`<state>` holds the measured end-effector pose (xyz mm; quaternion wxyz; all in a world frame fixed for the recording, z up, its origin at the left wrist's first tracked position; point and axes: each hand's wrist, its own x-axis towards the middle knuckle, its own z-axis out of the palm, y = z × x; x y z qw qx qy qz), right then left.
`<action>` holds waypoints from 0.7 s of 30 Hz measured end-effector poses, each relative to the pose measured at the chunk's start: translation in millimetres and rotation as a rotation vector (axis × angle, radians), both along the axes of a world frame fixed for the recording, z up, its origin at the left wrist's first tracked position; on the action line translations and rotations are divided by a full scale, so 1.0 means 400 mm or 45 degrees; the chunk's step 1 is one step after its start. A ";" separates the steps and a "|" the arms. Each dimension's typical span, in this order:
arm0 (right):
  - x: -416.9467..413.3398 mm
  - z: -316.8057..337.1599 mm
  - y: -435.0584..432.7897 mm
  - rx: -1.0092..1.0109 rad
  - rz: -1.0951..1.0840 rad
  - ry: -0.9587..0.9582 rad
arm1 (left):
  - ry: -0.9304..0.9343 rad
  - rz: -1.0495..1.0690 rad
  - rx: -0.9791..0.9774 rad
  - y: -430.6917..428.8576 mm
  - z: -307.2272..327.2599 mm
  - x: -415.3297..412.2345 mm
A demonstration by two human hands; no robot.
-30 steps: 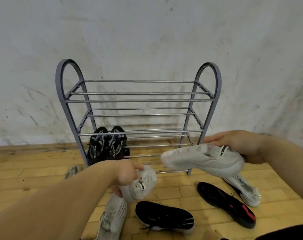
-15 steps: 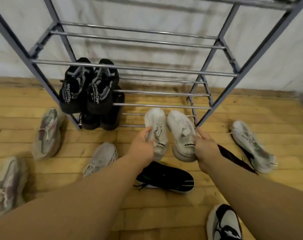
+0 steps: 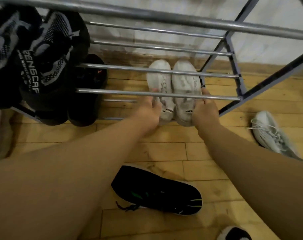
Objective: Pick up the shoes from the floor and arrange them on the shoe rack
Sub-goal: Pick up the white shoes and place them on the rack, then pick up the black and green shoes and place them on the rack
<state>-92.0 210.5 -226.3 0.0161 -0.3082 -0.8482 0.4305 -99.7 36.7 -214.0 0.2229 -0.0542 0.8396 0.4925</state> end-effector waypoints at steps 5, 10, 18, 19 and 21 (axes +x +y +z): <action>0.040 -0.069 0.028 0.363 0.488 -0.083 | -0.067 -0.160 -0.383 -0.044 -0.071 0.018; 0.057 -0.081 0.045 0.363 0.544 -0.070 | -0.010 -0.231 -0.273 -0.051 -0.079 0.026; 0.089 -0.108 0.060 0.473 0.420 -0.012 | 0.106 -0.415 -0.234 -0.006 -0.129 0.028; 0.092 -0.104 0.063 0.504 0.427 -0.007 | 0.119 -0.436 -0.254 -0.004 -0.133 0.030; 0.111 -0.087 0.060 0.553 0.441 0.011 | 0.143 -0.467 -0.261 -0.010 -0.136 0.031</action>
